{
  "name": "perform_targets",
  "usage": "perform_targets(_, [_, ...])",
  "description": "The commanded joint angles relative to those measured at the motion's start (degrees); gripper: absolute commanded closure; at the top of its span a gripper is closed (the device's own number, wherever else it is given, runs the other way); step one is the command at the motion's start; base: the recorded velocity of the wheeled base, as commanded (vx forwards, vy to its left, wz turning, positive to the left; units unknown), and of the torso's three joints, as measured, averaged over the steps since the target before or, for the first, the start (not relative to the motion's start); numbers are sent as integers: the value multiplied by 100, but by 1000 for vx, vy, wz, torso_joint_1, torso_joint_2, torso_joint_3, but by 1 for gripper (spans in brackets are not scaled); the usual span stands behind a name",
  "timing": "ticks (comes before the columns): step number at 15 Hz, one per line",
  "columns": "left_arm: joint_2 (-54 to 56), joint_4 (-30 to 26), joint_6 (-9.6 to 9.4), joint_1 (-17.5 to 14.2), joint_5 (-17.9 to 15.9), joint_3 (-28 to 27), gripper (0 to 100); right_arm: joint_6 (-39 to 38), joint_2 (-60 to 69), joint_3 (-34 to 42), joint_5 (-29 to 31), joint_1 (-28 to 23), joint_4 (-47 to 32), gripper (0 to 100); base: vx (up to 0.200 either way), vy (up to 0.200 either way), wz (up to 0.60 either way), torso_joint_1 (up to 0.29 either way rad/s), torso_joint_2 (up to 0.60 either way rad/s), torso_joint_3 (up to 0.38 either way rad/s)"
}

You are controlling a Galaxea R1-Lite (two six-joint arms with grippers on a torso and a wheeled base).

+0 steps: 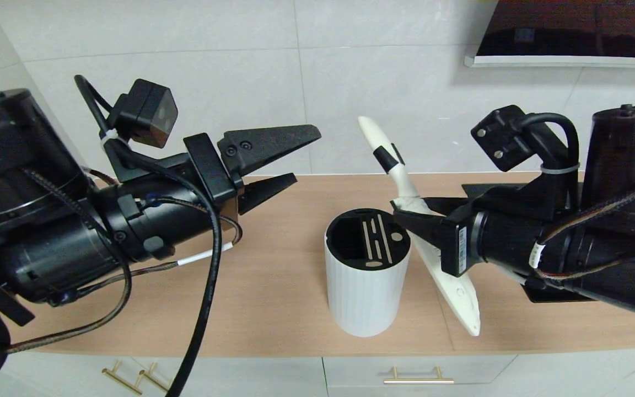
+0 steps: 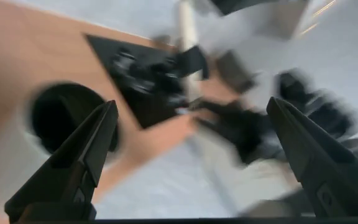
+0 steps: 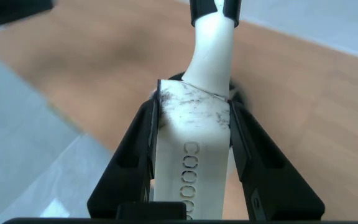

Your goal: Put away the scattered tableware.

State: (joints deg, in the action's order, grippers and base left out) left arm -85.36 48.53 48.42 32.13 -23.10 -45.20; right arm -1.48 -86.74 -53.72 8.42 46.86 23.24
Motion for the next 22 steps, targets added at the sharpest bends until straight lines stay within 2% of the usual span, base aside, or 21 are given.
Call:
perform_targets(1, [-192, 245, 9, 214, -19, 99, 0, -55, -168, 11, 19, 122, 6, 100, 0, 0, 0, 0, 0, 0])
perform_targets(2, [-394, 482, -34, 329, -10, 161, 0, -125, -168, -15, 72, 139, 14, 100, 0, 0, 0, 0, 0, 0])
perform_targets(3, [-605, 614, -166, 416, 43, 178, 0, -169, -151, -15, 98, 245, 23, 100, 0, 0, 0, 0, 0, 0])
perform_targets(4, [-631, 623, -193, 425, 51, 178, 0, -178, -142, -15, 98, 253, 23, 100, 0, 0, 0, 0, 0, 0])
perform_targets(5, [-948, 658, -535, 513, 359, 170, 0, -230, -142, 2, 116, 394, 6, 100, 0, 0, 0, 0, 0, 0])
perform_targets(6, [-1053, 675, -685, 575, 587, 152, 0, -239, -177, -15, 195, 464, 14, 100, 0, 0, 0, 0, 0, 0])
perform_targets(7, [-1106, 728, -746, 636, 719, 135, 0, -239, -247, -24, 318, 508, 14, 100, 0, 0, 0, 0, 0, 0])
perform_targets(13, [-1167, 790, -764, 671, 974, 29, 0, -248, -581, -121, 836, 763, 41, 100, 0, 0, 0, 0, 0, 0])
perform_targets(16, [-1211, 798, -764, 671, 1106, -32, 0, -257, -625, -112, 907, 886, 50, 100, 0, 0, 0, 0, 0, 0])
perform_targets(19, [-1352, 833, -957, 671, 1335, -68, 0, -327, -616, -94, 907, 957, 50, 100, 0, 0, 0, 0, 0, 0])
perform_targets(22, [-1405, 913, -1028, 671, 1387, -68, 0, -336, -616, -77, 907, 1000, 50, 100, 0, 0, 0, 0, 0, 0])
